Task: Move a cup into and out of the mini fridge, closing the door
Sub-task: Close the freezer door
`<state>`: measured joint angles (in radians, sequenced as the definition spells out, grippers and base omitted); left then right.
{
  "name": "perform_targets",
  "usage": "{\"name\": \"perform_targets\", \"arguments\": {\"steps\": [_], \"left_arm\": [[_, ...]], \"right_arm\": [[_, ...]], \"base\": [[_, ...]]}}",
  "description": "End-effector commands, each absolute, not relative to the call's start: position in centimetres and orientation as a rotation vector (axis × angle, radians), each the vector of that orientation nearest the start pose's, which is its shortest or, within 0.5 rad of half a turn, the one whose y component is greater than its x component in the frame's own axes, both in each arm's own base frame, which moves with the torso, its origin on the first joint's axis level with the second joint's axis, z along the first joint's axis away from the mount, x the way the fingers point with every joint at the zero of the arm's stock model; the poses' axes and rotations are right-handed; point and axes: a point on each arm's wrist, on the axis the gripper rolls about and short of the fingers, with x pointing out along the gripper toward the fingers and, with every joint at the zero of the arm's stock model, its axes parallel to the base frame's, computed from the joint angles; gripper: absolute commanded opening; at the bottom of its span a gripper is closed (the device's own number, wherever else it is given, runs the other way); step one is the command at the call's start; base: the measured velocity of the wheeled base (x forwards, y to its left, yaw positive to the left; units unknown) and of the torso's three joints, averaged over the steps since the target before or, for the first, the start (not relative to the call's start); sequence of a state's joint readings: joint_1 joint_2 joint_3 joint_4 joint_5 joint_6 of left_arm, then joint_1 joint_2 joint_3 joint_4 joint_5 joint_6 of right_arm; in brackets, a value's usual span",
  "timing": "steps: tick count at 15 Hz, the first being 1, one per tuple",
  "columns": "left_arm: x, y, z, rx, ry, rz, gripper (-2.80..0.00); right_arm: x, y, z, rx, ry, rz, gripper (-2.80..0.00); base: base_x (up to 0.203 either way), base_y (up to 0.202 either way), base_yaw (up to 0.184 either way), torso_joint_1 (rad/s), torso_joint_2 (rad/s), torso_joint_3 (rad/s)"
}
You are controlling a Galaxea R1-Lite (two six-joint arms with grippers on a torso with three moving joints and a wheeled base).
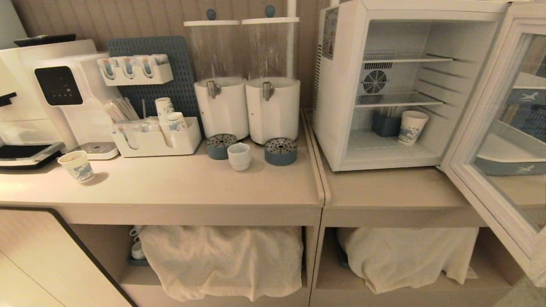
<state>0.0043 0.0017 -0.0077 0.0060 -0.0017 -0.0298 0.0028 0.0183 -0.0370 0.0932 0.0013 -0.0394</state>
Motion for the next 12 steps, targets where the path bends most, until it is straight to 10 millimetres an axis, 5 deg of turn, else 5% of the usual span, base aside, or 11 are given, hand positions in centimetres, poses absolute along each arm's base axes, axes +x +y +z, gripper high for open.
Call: {"name": "perform_targets", "arguments": {"steps": [1, 12], "left_arm": [[-2.33, -0.01, 7.7, -0.031, 0.0, 0.003, -2.8], [-2.33, -0.01, 7.7, -0.031, 0.0, 0.003, -2.8]], "right_arm": [[-2.43, 0.0, 7.65, -0.04, 0.077, 0.006, -2.8], [-2.39, 0.0, 7.67, -0.04, 0.083, 0.006, -2.8]], "base": [[0.0, -0.184, -0.01, 0.006, 0.0, 0.002], [0.0, -0.189, -0.006, 0.003, 0.0, 0.001]]}}
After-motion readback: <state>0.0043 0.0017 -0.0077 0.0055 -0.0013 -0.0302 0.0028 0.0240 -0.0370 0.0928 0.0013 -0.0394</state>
